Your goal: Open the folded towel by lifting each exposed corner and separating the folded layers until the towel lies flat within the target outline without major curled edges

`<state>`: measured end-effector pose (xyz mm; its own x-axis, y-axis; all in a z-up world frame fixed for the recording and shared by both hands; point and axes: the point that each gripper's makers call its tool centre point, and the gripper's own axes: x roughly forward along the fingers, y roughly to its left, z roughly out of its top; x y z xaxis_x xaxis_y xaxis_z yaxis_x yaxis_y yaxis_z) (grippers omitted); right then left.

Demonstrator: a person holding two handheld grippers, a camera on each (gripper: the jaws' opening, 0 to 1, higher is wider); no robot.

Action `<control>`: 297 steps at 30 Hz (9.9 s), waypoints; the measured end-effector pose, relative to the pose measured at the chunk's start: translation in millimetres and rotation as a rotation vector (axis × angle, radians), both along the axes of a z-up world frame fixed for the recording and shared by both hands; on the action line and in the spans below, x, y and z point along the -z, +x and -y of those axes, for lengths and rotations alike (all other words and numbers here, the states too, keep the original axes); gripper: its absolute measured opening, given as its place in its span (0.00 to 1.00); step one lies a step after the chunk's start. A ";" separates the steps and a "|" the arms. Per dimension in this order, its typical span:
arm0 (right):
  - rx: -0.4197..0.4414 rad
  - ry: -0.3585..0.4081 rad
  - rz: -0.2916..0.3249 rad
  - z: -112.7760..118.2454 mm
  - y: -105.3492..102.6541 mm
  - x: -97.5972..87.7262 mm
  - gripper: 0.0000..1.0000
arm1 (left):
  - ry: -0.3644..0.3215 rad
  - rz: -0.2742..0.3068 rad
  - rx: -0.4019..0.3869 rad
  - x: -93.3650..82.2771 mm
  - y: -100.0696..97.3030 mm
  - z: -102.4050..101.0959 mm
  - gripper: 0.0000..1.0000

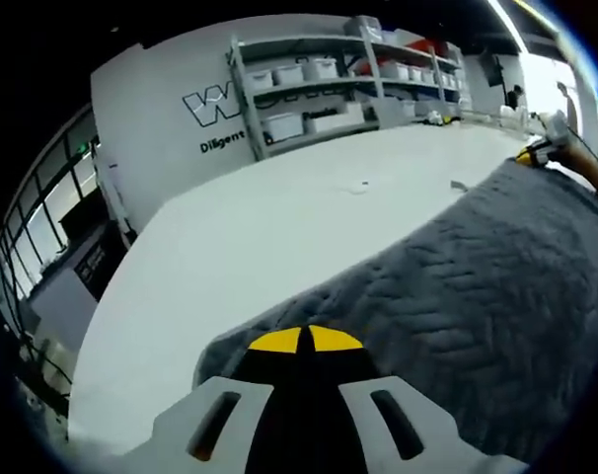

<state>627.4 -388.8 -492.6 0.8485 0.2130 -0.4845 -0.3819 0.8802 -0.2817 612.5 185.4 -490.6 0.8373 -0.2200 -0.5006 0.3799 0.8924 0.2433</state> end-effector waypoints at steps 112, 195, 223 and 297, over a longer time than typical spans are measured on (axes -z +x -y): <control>-0.196 0.239 -0.342 9.0 -273.0 4.0 0.15 | -0.267 0.102 0.249 -46.6 -220.9 25.8 0.99; -0.702 0.227 -0.193 -258.7 -289.9 -15.7 0.13 | -0.318 0.079 0.243 -40.5 -257.2 19.2 0.99; -0.760 0.291 -0.261 -280.3 -302.5 2.6 0.09 | -0.311 0.057 0.252 -31.4 -259.6 25.6 0.99; -0.189 0.176 -0.079 -58.0 -297.7 -46.3 0.99 | -0.355 0.100 0.242 -60.7 -275.3 40.7 0.99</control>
